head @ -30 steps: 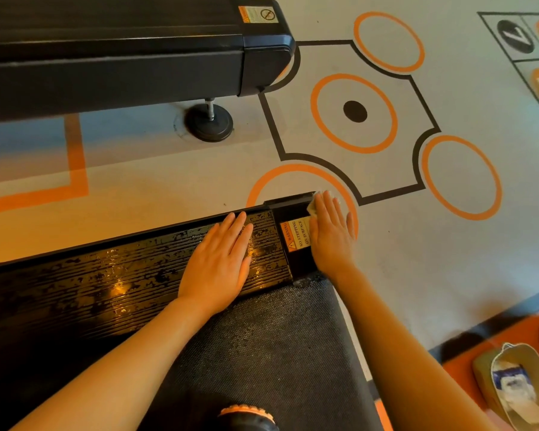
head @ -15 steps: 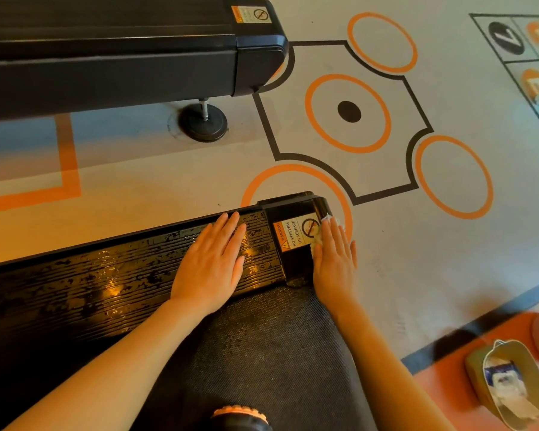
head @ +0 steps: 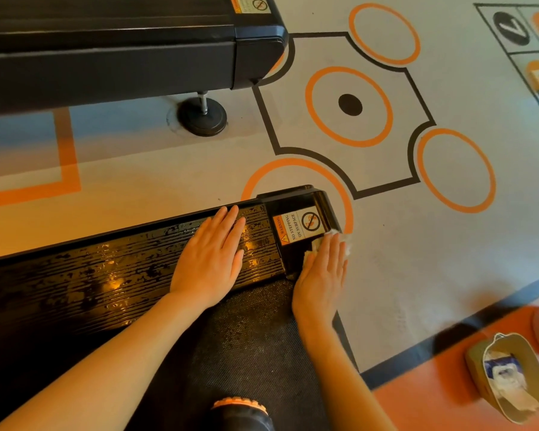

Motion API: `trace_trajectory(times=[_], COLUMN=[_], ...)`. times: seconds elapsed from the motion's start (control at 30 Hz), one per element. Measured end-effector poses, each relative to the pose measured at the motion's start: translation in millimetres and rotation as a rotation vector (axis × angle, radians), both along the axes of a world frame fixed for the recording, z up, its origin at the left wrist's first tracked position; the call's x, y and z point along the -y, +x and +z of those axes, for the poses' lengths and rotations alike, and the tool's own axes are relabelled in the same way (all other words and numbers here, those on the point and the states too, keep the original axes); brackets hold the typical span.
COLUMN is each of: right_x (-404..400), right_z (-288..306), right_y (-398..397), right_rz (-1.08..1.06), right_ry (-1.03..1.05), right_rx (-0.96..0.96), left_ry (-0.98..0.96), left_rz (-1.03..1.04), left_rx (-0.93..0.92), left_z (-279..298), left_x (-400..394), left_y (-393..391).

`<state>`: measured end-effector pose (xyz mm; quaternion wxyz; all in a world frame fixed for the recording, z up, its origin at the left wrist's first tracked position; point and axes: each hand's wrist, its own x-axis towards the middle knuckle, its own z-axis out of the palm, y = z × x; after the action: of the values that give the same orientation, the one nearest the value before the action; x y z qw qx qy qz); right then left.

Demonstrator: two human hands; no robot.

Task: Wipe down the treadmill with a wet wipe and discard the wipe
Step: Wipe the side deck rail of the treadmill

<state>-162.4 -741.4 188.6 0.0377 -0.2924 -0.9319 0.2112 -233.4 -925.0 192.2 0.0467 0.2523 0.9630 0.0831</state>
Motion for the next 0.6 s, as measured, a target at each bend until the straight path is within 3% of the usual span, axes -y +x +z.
trace_trajectory(times=[0.2,0.6], right_x=[55,60], right_z=[-16,-16], right_y=[28,10], right_rz=[0.103,-0.126], right_ry=[0.091,0.019], right_rx=[0.007,-0.043], left_ry=[-0.003,0.017], left_rz=[0.009,0.012], left_rx=[0.013,-0.005], left_z=[0,1], left_x=[-1,-1], left_y=[0,0])
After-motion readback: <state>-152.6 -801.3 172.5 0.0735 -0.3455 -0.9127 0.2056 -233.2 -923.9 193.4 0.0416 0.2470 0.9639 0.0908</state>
